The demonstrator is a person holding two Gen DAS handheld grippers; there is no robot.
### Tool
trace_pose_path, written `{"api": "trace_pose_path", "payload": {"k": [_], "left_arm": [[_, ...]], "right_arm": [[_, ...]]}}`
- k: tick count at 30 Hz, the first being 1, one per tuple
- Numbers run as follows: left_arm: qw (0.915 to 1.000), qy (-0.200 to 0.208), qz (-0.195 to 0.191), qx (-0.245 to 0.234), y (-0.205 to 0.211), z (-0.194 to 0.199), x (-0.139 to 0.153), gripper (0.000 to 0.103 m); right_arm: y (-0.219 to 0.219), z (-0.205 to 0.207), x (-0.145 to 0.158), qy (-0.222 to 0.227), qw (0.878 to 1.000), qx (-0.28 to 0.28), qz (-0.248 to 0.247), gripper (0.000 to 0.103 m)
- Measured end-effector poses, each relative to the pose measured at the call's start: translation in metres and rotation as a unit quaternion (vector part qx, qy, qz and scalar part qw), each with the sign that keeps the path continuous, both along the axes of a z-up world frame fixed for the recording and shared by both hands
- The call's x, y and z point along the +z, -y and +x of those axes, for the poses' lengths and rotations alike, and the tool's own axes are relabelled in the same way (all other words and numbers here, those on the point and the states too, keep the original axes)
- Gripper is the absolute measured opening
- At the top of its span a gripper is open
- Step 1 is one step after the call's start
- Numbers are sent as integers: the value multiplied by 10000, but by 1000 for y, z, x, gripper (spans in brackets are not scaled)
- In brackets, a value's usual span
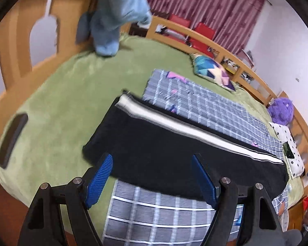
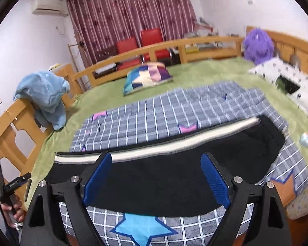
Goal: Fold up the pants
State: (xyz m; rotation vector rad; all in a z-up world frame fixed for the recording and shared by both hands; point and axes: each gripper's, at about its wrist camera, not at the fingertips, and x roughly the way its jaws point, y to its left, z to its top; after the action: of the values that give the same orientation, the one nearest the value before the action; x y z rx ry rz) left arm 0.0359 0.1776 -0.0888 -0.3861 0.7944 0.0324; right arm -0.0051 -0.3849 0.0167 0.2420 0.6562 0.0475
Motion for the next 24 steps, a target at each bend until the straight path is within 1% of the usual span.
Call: {"api": "trace_pose_path", "payload": {"k": [1, 2, 3, 5, 7, 10, 11, 13, 16, 18, 19, 20, 21, 22, 23, 24], "left_arm": [[9999, -59, -21, 89, -6, 2, -11, 76], [9997, -135, -82, 203, -13, 4, -23, 73], [9992, -196, -203, 289, -21, 6, -34, 73], [9968, -278, -597, 456, -40, 9, -57, 71], [9939, -302, -896, 564, -53, 14, -74, 70], [9901, -288, -1197, 668, -67, 24, -98, 69], [9882, -328, -1341, 662, -70, 31, -109, 66], [9863, -329, -1479, 652, -71, 42, -120, 64], [9854, -188, -1471, 831, -74, 53, -125, 60], [9821, -131, -1554, 1053, -79, 58, -127, 51], [9795, -147, -1591, 1223, -82, 62, -128, 42], [9789, -162, -1585, 1277, -85, 64, -128, 34], [9800, -159, -1551, 1239, -85, 67, -127, 29], [9830, -140, -1438, 1133, -81, 69, -122, 25], [9874, -163, -1135, 1093, -74, 70, -113, 24], [9906, -125, -863, 1052, -66, 71, -102, 24]], "right_arm": [[3, 3, -7, -18, 10000, 5, 7, 88], [7, 6, -14, -16, 10000, -42, -12, 88], [11, 10, -22, -28, 9999, -127, -44, 88], [18, 18, -37, -106, 9997, -203, -52, 88], [25, 26, -52, -141, 9997, -176, -26, 88], [34, 33, -69, -168, 9996, -205, -35, 88], [36, 36, -76, -218, 9995, -217, -35, 88], [41, 41, -90, -352, 9991, -241, 18, 88], [48, 49, -109, -522, 9981, -324, 94, 87], [51, 53, -119, -580, 9973, -399, 195, 87], [53, 55, -123, -603, 9969, -436, 266, 87], [54, 56, -127, -616, 9965, -463, 325, 87], [55, 58, -132, -628, 9959, -489, 420, 87], [56, 59, -136, -636, 9955, -496, 490, 86], [56, 62, -142, -668, 9950, -493, 563, 81], [55, 64, -145, -704, 9944, -498, 603, 79]]}}
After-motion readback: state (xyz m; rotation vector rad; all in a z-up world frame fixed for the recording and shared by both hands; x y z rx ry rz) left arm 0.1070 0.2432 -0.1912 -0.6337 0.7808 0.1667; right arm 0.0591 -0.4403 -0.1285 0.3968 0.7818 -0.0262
